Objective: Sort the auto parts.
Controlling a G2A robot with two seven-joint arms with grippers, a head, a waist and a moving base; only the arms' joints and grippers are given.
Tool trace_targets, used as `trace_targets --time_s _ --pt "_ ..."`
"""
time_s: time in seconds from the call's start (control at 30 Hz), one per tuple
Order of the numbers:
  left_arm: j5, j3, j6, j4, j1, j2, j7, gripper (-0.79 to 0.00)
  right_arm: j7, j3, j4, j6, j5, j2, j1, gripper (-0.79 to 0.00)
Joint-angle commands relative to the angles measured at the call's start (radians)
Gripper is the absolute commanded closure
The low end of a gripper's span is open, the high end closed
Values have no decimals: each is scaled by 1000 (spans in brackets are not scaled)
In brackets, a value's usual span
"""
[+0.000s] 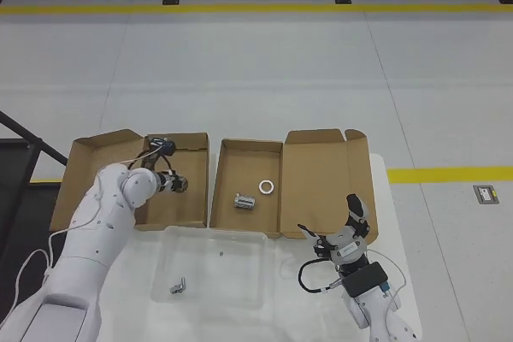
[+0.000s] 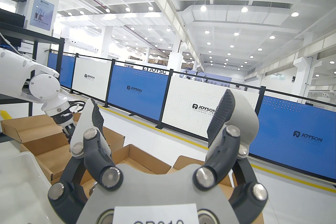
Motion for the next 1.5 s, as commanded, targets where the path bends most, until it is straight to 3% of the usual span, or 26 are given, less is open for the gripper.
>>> trace_targets --time_s 0.0,0.1,0.13,0.2,0.27,0.43,0.53,0.67,0.77,0.93,1.17,1.3,1.37,1.43,1.47 --pt "3 11 0 26 -6 -11 16 0 0 0 0 0 0 0 0 -785" --pt "5 21 -7 55 -17 -23 21 -6 0 0 0 0 0 0 0 -785" --pt "7 24 -8 62 -19 -27 21 -123 0 0 0 0 0 0 0 -785" --pt "15 31 -11 75 -24 -34 18 -280 0 0 0 0 0 0 0 -785" --pt "21 35 -9 87 -29 -40 19 -354 0 0 0 0 0 0 0 -785" --pt "20 32 -22 114 -42 -49 14 -379 0 0 0 0 0 0 0 -785" --pt "3 17 -56 122 -54 -47 7 -456 0 0 0 0 0 0 0 -785" --pt "-20 -22 -128 101 -69 -28 -4 -520 0 0 0 0 0 0 0 -785" --pt "-33 -63 -206 37 -55 0 -29 -536 0 0 0 0 0 0 0 -785" --pt "-19 -158 -279 -232 59 63 -107 -554 0 0 0 0 0 0 0 -785" --pt "-91 -370 -291 -856 411 147 -331 -557 0 0 0 0 0 0 0 -785" --pt "-174 -445 -350 -1089 557 176 -468 -554 0 0 0 0 0 0 0 -785" --pt "-138 -435 -341 -1185 623 192 -476 -570 0 0 0 0 0 0 0 -785" --pt "-65 -404 -351 -1264 684 214 -466 -656 0 0 0 0 0 0 0 -785" --pt "-22 -392 -357 -1296 708 226 -461 -739 0 0 0 0 0 0 0 -785"
